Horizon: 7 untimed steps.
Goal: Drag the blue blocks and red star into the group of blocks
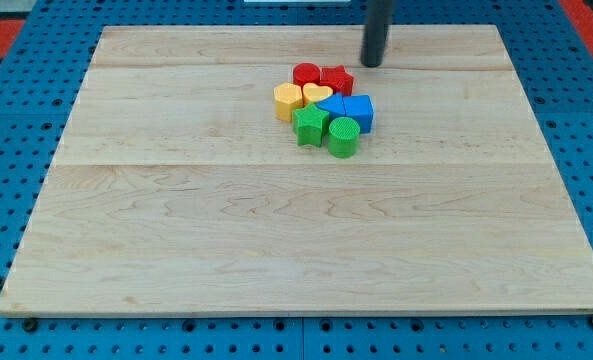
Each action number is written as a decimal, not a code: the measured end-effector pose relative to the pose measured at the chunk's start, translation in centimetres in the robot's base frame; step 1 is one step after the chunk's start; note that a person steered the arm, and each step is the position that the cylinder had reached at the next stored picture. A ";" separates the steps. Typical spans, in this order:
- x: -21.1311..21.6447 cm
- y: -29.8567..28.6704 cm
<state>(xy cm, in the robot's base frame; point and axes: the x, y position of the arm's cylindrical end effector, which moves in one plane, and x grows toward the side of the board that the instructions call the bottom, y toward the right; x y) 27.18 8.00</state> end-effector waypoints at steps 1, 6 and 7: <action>2.2 0.9; 2.1 -0.6; -0.2 0.2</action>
